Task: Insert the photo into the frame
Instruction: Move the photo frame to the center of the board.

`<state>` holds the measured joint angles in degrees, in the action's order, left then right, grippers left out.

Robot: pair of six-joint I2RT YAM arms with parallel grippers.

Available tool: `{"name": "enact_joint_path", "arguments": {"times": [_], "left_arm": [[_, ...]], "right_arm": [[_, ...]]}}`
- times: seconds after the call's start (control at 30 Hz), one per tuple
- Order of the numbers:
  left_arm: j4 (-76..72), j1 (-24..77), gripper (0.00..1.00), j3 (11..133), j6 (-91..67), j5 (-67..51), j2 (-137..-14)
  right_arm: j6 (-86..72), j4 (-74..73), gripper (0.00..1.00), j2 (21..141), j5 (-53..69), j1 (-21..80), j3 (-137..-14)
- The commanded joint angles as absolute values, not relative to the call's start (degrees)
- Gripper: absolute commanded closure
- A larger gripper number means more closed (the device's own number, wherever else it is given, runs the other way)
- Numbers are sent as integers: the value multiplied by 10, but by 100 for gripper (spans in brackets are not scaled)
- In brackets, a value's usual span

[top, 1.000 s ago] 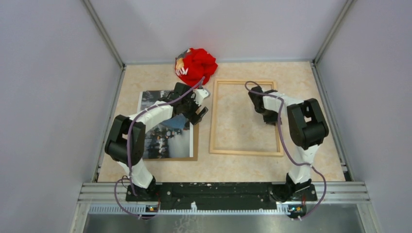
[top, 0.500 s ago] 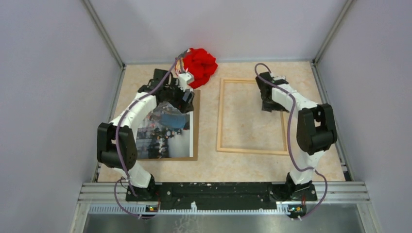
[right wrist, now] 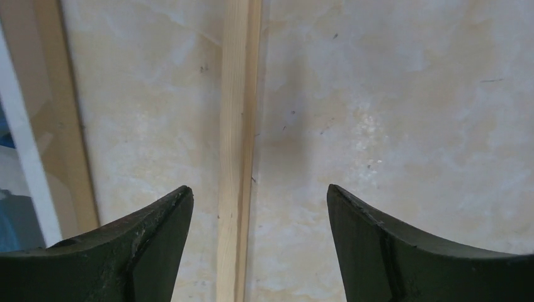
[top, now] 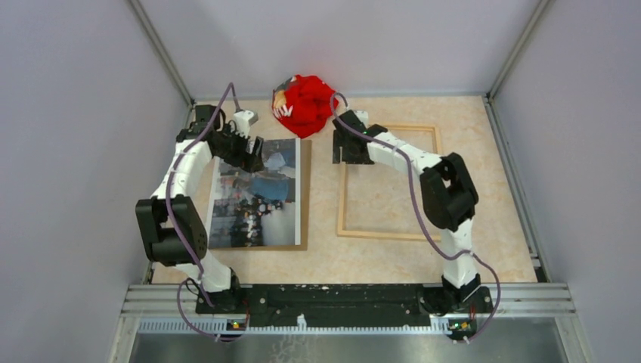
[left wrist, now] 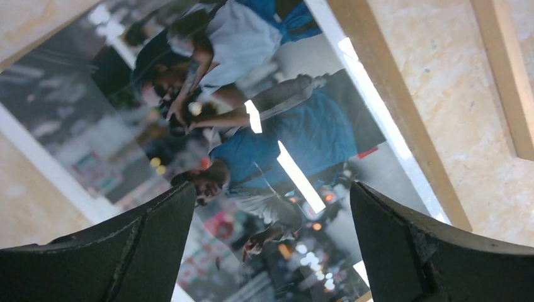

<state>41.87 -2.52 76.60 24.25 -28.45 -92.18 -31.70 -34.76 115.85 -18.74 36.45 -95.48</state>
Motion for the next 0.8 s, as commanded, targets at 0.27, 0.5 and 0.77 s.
{"name": "enact_joint_path", "arguments": {"times": [0.27,0.5,0.77], "left_arm": [[451,-50,2,771,278,-241,-867],[458,-70,2,760,308,-216,-877],[447,-75,2,729,319,-201,-863]], "right_arm": [[-320,-340,47,1265,-169,380,-1002],[-346,-303,56,1215,-215,383,-884],[-345,-278,57,1156,-239,384,-818]]}}
